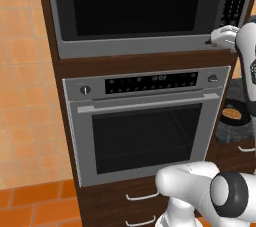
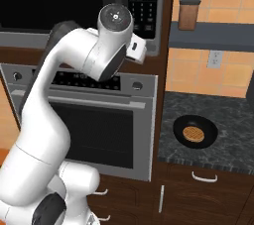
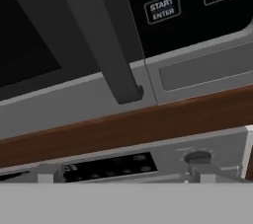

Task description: Open the microwave, place the bowl with waffle inside the microwave, then close the microwave door and turn it on.

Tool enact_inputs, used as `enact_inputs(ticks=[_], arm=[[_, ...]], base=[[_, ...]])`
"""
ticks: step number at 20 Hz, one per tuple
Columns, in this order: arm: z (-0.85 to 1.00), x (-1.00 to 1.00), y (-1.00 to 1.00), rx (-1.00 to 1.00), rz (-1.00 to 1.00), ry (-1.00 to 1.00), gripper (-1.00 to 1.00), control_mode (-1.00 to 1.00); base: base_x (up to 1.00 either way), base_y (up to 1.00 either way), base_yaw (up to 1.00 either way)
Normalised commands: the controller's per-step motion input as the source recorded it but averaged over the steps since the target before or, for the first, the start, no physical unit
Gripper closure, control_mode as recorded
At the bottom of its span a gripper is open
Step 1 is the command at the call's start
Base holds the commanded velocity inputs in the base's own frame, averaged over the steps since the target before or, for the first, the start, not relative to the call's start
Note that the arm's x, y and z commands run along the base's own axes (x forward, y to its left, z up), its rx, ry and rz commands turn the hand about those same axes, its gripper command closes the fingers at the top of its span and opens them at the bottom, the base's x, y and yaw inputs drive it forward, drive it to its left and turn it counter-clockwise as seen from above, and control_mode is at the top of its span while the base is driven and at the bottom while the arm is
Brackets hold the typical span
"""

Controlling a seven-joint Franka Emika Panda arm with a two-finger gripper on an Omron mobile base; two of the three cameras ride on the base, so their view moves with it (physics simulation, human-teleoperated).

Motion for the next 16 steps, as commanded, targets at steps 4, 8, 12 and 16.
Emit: enact_inputs(ticks=[4,8,12,16], arm=[[0.52,0.36,0.0,0.0,-0.1,-0.18,-1.0,-1.0],[0.26,0.48,0.0,0.0,-0.05,-0.07,-1.0,-1.0],[0.0,0.52,-0.02,0.01,-0.04,0.0,-1.0,-1.0],[0.0,0.49,-0.07,0.08,0.0,0.0,-1.0,-1.0]], base=[[0.0,0.0,0.0],[0.0,0.0,0.0],[0.0,0.0,0.0],[0.0,0.0,0.0]])
